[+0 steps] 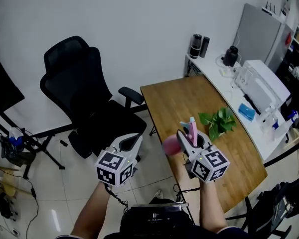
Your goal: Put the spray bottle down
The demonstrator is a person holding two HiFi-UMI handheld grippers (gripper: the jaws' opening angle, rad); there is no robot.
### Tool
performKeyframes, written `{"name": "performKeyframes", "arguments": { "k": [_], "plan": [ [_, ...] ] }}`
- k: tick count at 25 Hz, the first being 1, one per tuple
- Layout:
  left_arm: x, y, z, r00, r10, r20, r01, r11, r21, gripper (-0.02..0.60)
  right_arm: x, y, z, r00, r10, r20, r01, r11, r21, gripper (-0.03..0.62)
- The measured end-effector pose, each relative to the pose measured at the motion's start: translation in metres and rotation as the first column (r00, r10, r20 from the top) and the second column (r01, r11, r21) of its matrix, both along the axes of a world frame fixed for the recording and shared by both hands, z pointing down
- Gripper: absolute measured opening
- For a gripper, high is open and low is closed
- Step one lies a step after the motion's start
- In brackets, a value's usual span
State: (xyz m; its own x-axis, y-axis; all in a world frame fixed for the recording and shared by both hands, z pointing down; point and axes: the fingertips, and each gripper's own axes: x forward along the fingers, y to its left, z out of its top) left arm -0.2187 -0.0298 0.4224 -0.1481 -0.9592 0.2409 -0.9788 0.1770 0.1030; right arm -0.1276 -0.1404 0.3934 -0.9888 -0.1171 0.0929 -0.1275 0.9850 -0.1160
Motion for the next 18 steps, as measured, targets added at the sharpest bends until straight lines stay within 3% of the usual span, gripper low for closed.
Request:
{"name": "performKeyframes", "arguments": {
  "k": [6,10,14,18],
  "plan": [
    [-0.027,-0.07,-0.005,0.995,0.097,-0.003,-0.097,0.995,0.01,0.006,-0.018,-0.053,0.004,0.995,0.094,-0.027,-0.094,0.996,-0.002,0.132],
    [-0.038,-0.121,-0.001,0.978,0.209,-0.015,-0.208,0.978,0.018,0.006,-0.025,-0.083,0.015,0.98,0.189,-0.06,-0.189,0.982,-0.002,0.132],
    [-0.042,-0.165,0.008,0.937,0.349,-0.03,-0.349,0.937,0.018,0.006,-0.025,-0.108,0.02,0.943,0.324,-0.075,-0.325,0.946,0.004,0.132],
    [-0.043,-0.201,0.011,0.873,0.487,-0.025,-0.487,0.873,0.019,0.006,-0.018,-0.128,0.022,0.877,0.474,-0.075,-0.474,0.881,0.02,0.132]
  ]
}}
